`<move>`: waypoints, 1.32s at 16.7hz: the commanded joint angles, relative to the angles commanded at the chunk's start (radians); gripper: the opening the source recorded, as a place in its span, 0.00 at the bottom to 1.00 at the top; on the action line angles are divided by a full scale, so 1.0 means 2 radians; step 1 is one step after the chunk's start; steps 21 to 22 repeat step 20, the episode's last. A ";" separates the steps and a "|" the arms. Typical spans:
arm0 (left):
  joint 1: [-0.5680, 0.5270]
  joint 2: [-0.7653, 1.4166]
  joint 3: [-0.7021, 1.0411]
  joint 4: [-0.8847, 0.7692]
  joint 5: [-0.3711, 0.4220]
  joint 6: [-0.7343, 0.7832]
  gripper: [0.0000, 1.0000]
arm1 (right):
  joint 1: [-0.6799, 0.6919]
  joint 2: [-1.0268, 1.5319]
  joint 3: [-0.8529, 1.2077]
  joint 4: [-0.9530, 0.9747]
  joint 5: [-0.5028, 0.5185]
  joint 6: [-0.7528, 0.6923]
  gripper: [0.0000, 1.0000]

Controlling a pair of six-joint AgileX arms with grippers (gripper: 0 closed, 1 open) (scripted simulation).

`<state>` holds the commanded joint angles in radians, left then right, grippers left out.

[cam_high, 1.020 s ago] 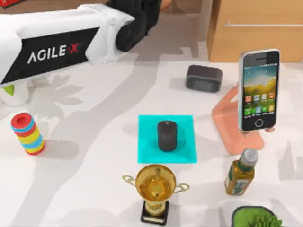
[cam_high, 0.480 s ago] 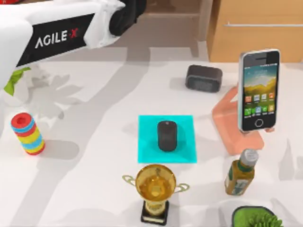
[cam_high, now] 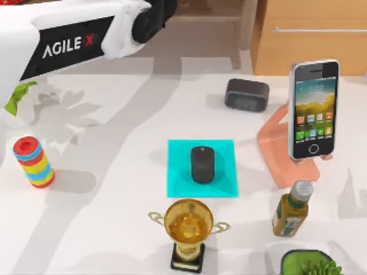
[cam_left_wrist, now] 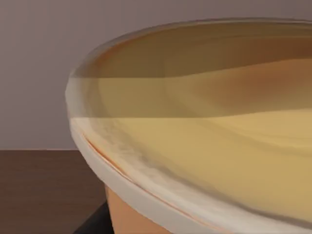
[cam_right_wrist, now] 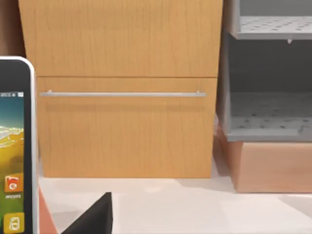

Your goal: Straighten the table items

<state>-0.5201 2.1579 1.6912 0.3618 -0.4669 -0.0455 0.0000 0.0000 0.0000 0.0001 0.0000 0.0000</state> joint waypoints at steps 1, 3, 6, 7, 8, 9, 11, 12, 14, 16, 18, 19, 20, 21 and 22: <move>0.000 0.000 0.000 0.000 0.000 0.000 0.00 | 0.000 0.000 0.000 0.000 0.000 0.000 1.00; 0.000 0.000 0.000 0.000 0.000 0.000 0.15 | 0.000 0.000 0.000 0.000 0.000 0.000 1.00; 0.000 0.000 0.000 0.000 0.000 0.000 0.38 | 0.000 0.000 0.000 0.000 0.000 0.000 1.00; 0.000 0.000 0.000 0.000 0.000 0.000 0.45 | 0.000 0.000 0.000 0.000 0.000 0.000 1.00; 0.000 0.000 0.000 0.000 0.000 0.000 0.53 | 0.000 0.000 0.000 0.000 0.000 0.000 1.00; 0.000 0.000 0.000 0.000 0.000 0.000 0.60 | 0.000 0.000 0.000 0.000 0.000 0.000 1.00; 0.000 0.000 0.000 0.000 0.000 0.000 0.75 | 0.000 0.000 0.000 0.000 0.000 0.000 1.00; 0.000 0.000 0.000 0.000 0.000 0.000 0.83 | 0.000 0.000 0.000 0.000 0.000 0.000 1.00; 0.000 0.000 0.000 0.000 0.000 0.000 0.98 | 0.000 0.000 0.000 0.000 0.000 0.000 1.00; 0.000 0.000 0.000 0.000 0.000 0.000 1.00 | 0.000 0.000 0.000 0.000 0.000 0.000 1.00; 0.000 0.000 0.000 0.000 0.000 0.000 1.00 | 0.000 0.000 0.000 0.000 0.000 0.000 1.00; 0.000 0.000 0.000 0.000 0.000 0.000 1.00 | 0.000 0.000 0.000 0.000 0.000 0.000 1.00; 0.000 0.000 0.000 0.000 0.000 0.000 1.00 | 0.000 0.000 0.000 0.000 0.000 0.000 1.00; 0.000 0.000 0.000 0.000 0.000 0.000 1.00 | 0.000 0.000 0.000 0.000 0.000 0.000 1.00; 0.000 0.000 0.000 0.000 0.000 0.000 1.00 | 0.000 0.000 0.000 0.000 0.000 0.000 1.00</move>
